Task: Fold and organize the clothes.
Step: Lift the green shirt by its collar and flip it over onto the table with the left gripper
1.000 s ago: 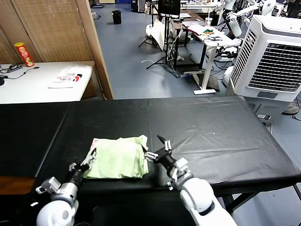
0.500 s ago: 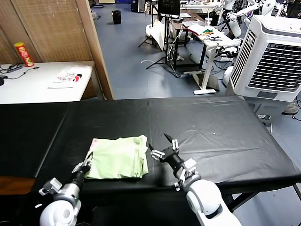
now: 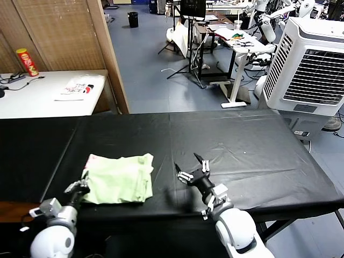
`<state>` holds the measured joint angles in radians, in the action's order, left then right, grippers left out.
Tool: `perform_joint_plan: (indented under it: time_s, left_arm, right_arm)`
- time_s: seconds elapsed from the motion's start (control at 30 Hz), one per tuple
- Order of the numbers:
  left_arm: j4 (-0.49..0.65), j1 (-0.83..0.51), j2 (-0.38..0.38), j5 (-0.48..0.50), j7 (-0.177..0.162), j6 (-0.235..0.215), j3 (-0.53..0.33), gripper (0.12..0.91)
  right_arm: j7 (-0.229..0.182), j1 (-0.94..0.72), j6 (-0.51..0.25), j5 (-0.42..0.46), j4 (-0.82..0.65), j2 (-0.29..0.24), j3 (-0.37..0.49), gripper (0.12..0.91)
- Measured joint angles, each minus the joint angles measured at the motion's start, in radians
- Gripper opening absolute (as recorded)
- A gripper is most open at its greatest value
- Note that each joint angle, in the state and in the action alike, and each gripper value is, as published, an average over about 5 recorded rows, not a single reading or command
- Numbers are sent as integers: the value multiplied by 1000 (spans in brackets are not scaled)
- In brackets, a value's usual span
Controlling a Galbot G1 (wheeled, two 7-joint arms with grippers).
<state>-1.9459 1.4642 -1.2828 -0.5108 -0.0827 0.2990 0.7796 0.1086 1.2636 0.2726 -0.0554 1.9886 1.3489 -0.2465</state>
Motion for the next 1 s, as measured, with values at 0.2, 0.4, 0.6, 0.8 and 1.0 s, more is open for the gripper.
perform_joint_plan:
  time_s: [0.2,0.4,0.6,0.8,1.0]
  left_arm:
    - [11,18,115,70,2,-16,64,149]
    - [24,42,234,84,1,-16,153,149]
    - [-1,67,326,168,0,-33,236,149]
    - [-68,74,329,293,-5,-31,237,149]
    - [-159,62,253,388,-27,8,122,149]
  right_arm:
    - [-2,23,-7,25,4,10,-17,798]
    - [-4,31,-8,31,7,17,-21,798]
    - [-4,32,-8,32,11,16,-22,798]
    - [-4,46,-10,34,15,19,-23,798]
    - [-4,67,-14,35,33,13,-42,798]
